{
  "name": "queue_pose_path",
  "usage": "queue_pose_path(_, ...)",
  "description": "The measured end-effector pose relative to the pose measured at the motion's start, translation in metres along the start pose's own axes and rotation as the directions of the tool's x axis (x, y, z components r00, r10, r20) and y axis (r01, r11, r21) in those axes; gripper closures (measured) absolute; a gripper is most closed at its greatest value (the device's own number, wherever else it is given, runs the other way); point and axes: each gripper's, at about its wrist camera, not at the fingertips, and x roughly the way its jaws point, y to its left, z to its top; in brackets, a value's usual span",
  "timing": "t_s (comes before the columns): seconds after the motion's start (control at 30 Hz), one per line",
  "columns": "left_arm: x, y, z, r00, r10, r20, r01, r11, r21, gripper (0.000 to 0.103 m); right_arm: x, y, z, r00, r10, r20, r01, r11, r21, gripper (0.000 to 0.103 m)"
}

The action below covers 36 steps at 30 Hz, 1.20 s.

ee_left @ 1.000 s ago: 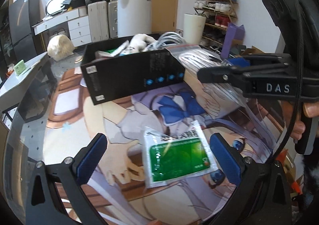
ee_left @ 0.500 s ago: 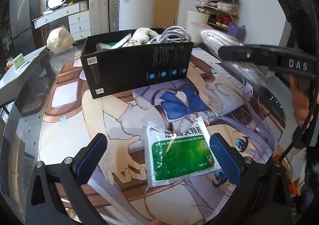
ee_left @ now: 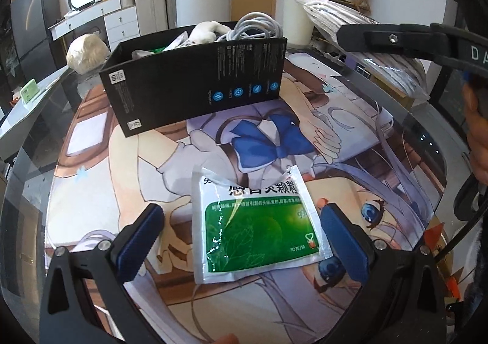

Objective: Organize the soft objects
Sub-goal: 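Grasp the second green medicine packet with the left tool while the right tool holds the adidas bag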

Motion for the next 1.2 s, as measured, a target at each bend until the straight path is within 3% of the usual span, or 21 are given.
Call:
queue_pose_path(0.37, -0.005, -0.007, 0.000, 0.999, -0.037, 0.002, 0.037, 0.999, 0.002, 0.000, 0.002, 0.002, -0.001, 1.000, 0.002, -0.005, -0.002, 1.000, -0.002, 0.059)
queue_pose_path(0.57, 0.001, -0.010, -0.002, 1.000, 0.023, -0.006, -0.023, 0.999, 0.029, 0.000, 0.002, 0.005, -0.001, 1.000, 0.004, -0.007, -0.005, 1.000, -0.007, 0.059)
queue_pose_path(0.63, 0.001, -0.010, -0.002, 1.000, 0.017, -0.007, -0.017, 0.999, 0.028, 0.003, 0.002, 0.005, -0.001, 1.000, 0.007, -0.007, -0.007, 1.000, -0.007, 0.059)
queue_pose_path(0.7, -0.002, -0.010, -0.002, 1.000, 0.007, 0.011, -0.008, 0.999, 0.039, 0.019, 0.002, 0.005, -0.001, 1.000, 0.006, -0.007, -0.006, 1.000, -0.007, 0.059)
queue_pose_path(0.9, -0.008, -0.004, -0.002, 0.998, -0.045, 0.037, 0.043, 0.998, 0.046, 0.040, 0.002, 0.006, -0.001, 1.000, 0.010, -0.007, -0.010, 1.000, -0.011, 0.059)
queue_pose_path(1.2, -0.016, 0.004, 0.000, 0.995, -0.066, 0.070, 0.065, 0.998, 0.027, 0.044, 0.003, 0.006, 0.000, 1.000, 0.011, 0.001, -0.011, 1.000, -0.015, 0.059)
